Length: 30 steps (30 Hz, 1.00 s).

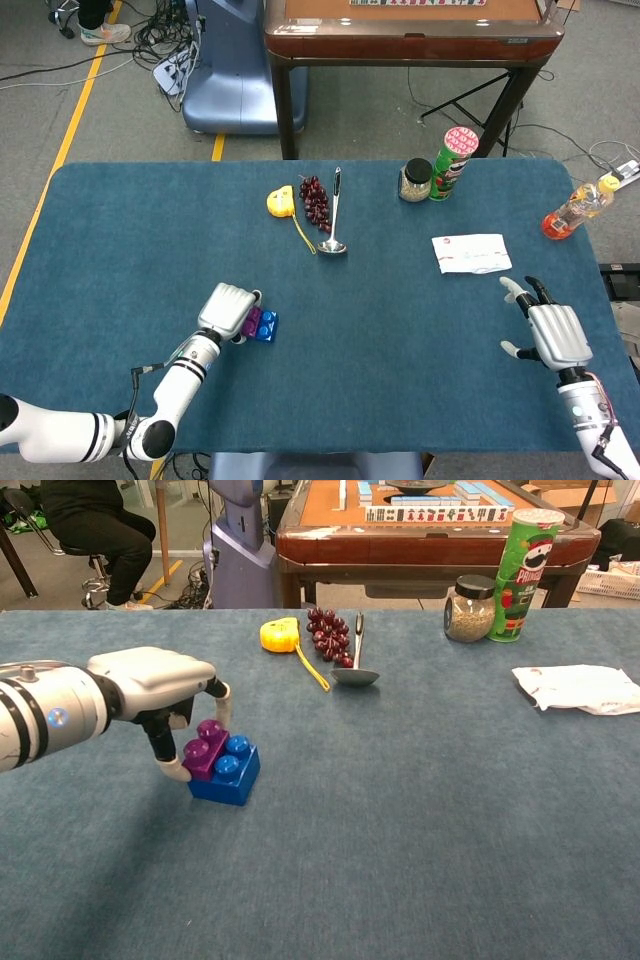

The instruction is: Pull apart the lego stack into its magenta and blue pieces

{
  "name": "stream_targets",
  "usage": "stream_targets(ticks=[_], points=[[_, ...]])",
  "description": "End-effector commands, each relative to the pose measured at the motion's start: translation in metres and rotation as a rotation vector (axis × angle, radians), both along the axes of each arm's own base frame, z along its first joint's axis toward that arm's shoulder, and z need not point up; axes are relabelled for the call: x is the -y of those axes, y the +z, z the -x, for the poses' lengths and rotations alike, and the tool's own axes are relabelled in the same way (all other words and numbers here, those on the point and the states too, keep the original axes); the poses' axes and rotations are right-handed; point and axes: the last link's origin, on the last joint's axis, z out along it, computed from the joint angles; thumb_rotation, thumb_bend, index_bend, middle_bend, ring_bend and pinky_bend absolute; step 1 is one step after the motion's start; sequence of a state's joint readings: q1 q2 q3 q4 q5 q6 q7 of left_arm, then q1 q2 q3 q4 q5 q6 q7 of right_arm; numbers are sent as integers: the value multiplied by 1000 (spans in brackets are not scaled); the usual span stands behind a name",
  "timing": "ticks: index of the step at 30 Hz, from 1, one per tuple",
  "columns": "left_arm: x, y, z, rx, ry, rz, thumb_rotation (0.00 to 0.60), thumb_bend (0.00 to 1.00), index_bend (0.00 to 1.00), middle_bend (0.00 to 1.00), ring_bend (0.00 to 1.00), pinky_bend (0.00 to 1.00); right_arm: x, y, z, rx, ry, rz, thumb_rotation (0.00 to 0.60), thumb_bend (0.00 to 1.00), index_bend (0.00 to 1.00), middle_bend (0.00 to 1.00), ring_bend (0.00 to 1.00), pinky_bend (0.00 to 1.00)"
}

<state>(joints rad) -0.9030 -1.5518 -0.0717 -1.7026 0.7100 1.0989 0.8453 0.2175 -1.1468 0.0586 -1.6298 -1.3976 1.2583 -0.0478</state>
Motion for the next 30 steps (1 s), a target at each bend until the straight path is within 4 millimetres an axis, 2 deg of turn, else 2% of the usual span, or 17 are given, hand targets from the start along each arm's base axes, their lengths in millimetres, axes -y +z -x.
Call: stream_targets(ticks=[1, 7, 16, 25, 30], points=[[0, 0, 0, 5, -5, 4, 600, 10, 536, 1000, 951, 1000, 0, 0, 0, 0, 0, -1, 600, 0, 142, 340, 293, 493], [2, 1, -1, 36, -23, 14, 600, 14, 554, 1000, 952, 1000, 2, 0, -2, 4, 8, 1, 600, 0, 142, 340, 293, 493], [5, 9, -3, 124, -35, 10, 600, 92, 569, 1000, 954, 1000, 5, 6, -12, 19, 40, 21, 600, 0, 162, 341, 293, 493], [8, 20, -6, 246, -24, 1, 600, 144, 581, 1000, 954, 1000, 15, 9, -37, 49, 103, 24, 600, 0, 163, 361, 314, 496], [9, 25, -9, 340, 12, -6, 600, 169, 591, 1000, 955, 1000, 23, 6, -57, 78, 137, 14, 600, 0, 173, 430, 390, 591]])
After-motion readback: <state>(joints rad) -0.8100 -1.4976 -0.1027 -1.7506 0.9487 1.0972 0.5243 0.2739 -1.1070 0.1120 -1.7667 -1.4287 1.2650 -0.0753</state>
